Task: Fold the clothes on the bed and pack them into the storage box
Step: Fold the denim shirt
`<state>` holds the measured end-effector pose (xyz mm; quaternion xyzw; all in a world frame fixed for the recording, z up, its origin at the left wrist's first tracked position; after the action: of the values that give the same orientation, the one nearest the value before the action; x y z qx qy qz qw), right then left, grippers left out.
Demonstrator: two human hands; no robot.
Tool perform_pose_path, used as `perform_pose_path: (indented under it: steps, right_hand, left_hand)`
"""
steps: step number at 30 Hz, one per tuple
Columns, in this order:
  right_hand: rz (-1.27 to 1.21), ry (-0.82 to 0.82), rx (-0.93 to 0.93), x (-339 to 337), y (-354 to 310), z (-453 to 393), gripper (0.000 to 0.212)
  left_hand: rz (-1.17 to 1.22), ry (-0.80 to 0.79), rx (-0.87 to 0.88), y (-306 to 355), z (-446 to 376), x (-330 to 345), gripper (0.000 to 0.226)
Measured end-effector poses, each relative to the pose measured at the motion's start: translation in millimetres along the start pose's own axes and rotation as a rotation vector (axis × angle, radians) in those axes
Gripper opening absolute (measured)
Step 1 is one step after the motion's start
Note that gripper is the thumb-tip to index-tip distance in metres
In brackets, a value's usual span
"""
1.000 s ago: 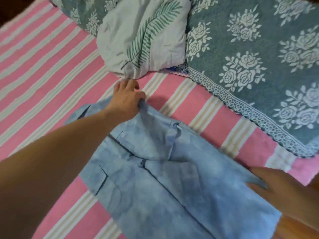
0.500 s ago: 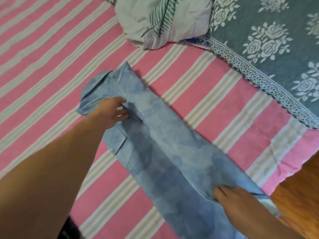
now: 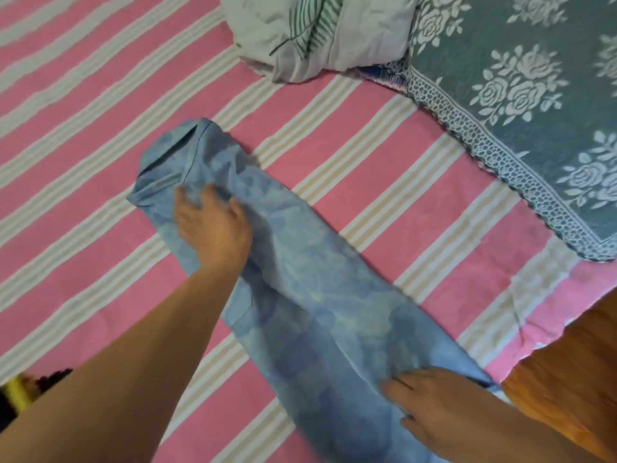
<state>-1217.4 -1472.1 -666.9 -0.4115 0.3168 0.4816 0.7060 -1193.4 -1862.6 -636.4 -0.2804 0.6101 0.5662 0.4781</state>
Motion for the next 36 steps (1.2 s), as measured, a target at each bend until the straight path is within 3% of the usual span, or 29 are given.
perform_pose_path:
  steps: [2, 3, 5, 7, 10, 14, 16, 18, 20, 25, 29, 33, 36]
  right_hand:
    - [0.002, 0.072, -0.139, -30, -15, -9, 0.029]
    - [0.032, 0.176, -0.209, -52, -23, -13, 0.026]
    - [0.087, 0.365, -0.255, -91, -23, -28, 0.023]
    - [0.076, 0.453, -0.178, -112, -2, -53, 0.038]
    - [0.119, 0.406, -0.033, -114, 25, -107, 0.062]
    - [0.220, 0.190, -0.018, -51, 33, -138, 0.069]
    - [0.230, 0.138, 0.012, -30, 39, -133, 0.072]
    - [0.229, 0.144, 0.021, -29, 40, -133, 0.075]
    - [0.240, 0.166, 0.001, -31, 38, -133, 0.075]
    - [0.207, 0.317, -0.022, -21, 40, -139, 0.072]
    - [0.178, 0.414, -0.060, -20, 41, -150, 0.068]
    - [0.173, 0.363, -0.022, -18, 44, -145, 0.067]
    - [0.199, 0.270, 0.000, -27, 44, -145, 0.068]
  left_hand:
    - [-0.158, -0.089, 0.395, 46, 36, 26, 0.056]
    - [-0.205, -0.169, 0.489, 60, 52, 44, 0.060]
    - [-0.331, -0.319, 0.504, 53, 68, 83, 0.064]
    - [-0.413, -0.380, 0.518, 36, 61, 105, 0.065]
    - [-0.475, -0.401, 0.636, 26, 32, 121, 0.065]
    - [-0.544, -0.420, 0.785, 32, 15, 126, 0.064]
    - [-0.568, -0.337, 0.730, 29, -5, 111, 0.065]
    - [-0.570, -0.260, 0.561, 14, -45, 90, 0.065]
    - [-0.541, -0.293, 0.447, -1, -80, 83, 0.068]
    - [-0.541, -0.302, 0.615, 22, -133, 104, 0.065]
    - [-0.571, -0.261, 0.644, 25, -157, 115, 0.066]
    - [-0.744, -0.205, 0.546, 49, -127, 100, 0.065]
    - [-0.502, -0.197, 0.501, 71, -23, 89, 0.062]
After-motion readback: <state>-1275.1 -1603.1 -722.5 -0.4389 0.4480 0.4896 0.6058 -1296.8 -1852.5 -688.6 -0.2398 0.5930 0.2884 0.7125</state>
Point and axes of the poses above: each hand's wrist, its own z-axis away from the middle knuckle, its own x-axis out of the palm, y = z × x, the point moved 10 cm from there along -z, towards the middle knuckle, and after that the axes turned 2 degrees about z, right-handed, at the moved point
